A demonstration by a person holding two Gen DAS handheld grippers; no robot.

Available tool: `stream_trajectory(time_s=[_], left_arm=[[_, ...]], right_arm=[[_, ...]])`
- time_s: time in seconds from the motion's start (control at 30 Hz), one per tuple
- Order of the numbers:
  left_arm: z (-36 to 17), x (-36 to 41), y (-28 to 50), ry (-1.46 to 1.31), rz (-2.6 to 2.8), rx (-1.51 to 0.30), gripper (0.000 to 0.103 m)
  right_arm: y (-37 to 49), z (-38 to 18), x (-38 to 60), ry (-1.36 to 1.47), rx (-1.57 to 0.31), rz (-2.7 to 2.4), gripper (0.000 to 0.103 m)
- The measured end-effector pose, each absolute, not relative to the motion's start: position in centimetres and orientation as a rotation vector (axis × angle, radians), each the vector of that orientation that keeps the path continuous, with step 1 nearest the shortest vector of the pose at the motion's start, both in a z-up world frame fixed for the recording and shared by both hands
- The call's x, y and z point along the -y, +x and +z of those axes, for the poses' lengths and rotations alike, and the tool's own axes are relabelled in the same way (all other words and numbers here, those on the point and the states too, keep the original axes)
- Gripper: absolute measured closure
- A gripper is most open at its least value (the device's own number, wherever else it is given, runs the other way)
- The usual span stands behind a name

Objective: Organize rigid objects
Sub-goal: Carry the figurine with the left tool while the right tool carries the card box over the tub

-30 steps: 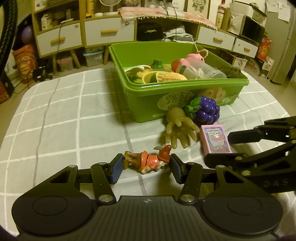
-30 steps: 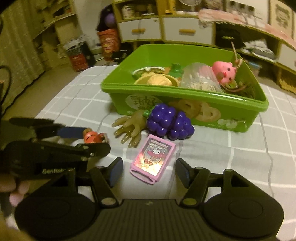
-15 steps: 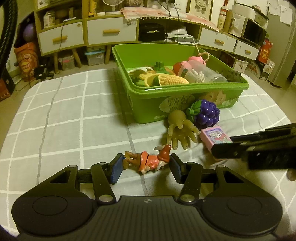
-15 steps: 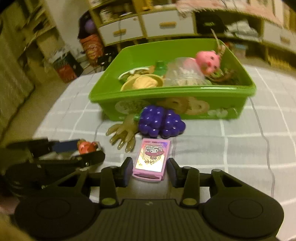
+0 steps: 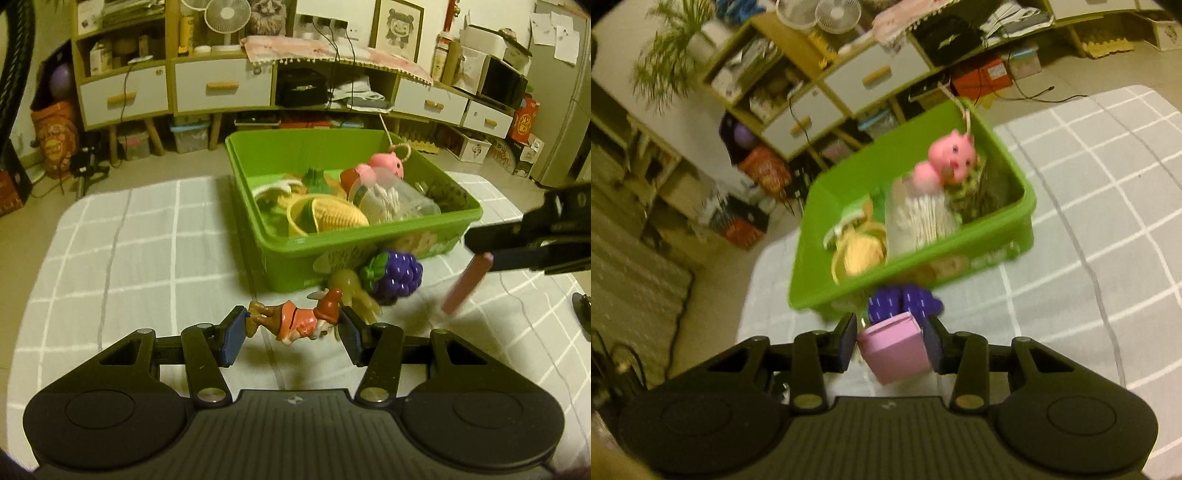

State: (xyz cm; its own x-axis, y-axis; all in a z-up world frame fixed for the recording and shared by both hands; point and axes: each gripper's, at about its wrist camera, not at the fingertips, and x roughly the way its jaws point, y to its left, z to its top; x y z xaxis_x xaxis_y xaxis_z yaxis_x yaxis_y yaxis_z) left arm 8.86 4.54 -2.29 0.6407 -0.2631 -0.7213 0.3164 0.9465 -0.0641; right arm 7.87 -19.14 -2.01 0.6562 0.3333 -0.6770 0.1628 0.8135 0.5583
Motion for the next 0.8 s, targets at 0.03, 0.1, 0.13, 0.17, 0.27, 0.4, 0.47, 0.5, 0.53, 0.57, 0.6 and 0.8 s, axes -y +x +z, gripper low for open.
stream_trajectory(time_s=[0.03,0.1,0.13,0.17,0.27,0.4,0.47,0.5,0.53,0.57,0.6,0.8], left_arm=[[-2.1,-4.4,9.1,0.073,-0.327,-0.807,0.044],[-1.7,-4.2,9.7,0.069,-0.323,-0.8,0.044],[-1.4,-4.0,10.0,0.065,-0.321,-0.796,0.044],[-1.2,-3.8,10.4,0.06,-0.322,-0.792,0.044],[-0.4,-2.8,11.5,0.052,-0.331,-0.772,0.044],[0.2,-1.3,12.7,0.071,-0.338,-0.75,0.044],[0.2,-0.6,13.4,0.08,-0.337,-0.746,0.044],[0.1,-0.2,13.7,0.084,-0.336,-0.745,0.044],[0.0,0.0,14.0,0.088,-0.332,-0.746,0.044],[0.0,0.2,14.3,0.092,-0.329,-0.747,0.044],[-0.1,0.4,14.6,0.096,-0.324,-0.748,0.044],[-1.2,1.0,15.9,0.112,-0.286,-0.779,0.044]], right_arm=[[8.0,-1.8,19.4,0.646,-0.849,0.101,0.093],[8.3,-1.3,20.1,0.67,-0.817,0.091,0.093],[8.5,-1.2,20.5,0.688,-0.805,0.085,0.093],[8.7,-1.1,21.0,0.708,-0.795,0.082,0.093],[9.1,-1.2,22.4,0.784,-0.761,0.074,0.093],[9.4,-1.1,24.1,0.855,-0.714,0.051,0.093],[9.5,-1.0,24.9,0.881,-0.683,0.043,0.093],[9.5,-1.0,25.2,0.892,-0.671,0.04,0.093],[9.5,-1.0,25.6,0.9,-0.659,0.037,0.093],[9.6,-1.1,25.9,0.908,-0.649,0.035,0.093],[9.7,-1.1,26.2,0.913,-0.643,0.033,0.093],[10.3,-1.6,26.8,0.896,-0.636,0.016,0.093]])
